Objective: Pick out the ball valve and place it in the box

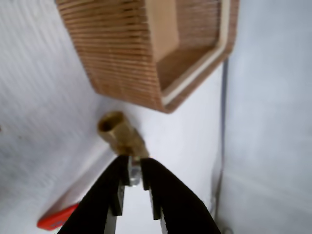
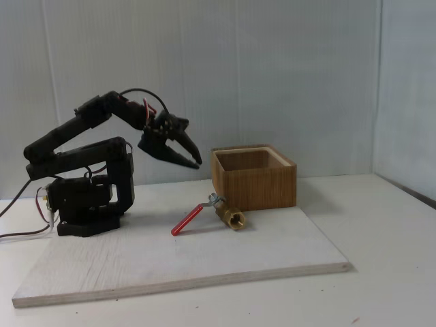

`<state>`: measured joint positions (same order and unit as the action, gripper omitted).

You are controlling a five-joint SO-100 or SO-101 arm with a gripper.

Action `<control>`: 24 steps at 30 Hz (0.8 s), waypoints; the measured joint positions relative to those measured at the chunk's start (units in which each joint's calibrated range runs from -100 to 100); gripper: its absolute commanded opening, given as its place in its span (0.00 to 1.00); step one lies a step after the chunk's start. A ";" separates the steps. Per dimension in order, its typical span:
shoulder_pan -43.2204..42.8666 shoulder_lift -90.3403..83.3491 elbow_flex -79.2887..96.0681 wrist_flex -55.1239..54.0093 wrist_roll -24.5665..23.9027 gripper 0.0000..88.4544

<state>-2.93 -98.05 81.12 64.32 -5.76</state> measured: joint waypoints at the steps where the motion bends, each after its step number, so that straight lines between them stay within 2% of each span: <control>1: 0.00 0.00 -0.91 0.09 0.31 0.01; 12: 0.00 1.52 -10.62 0.09 3.72 0.01; 19: 0.15 18.81 -24.60 0.09 3.87 0.01; 24: 4.96 35.58 -39.40 2.32 2.53 0.01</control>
<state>2.04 -62.47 41.72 66.64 -3.23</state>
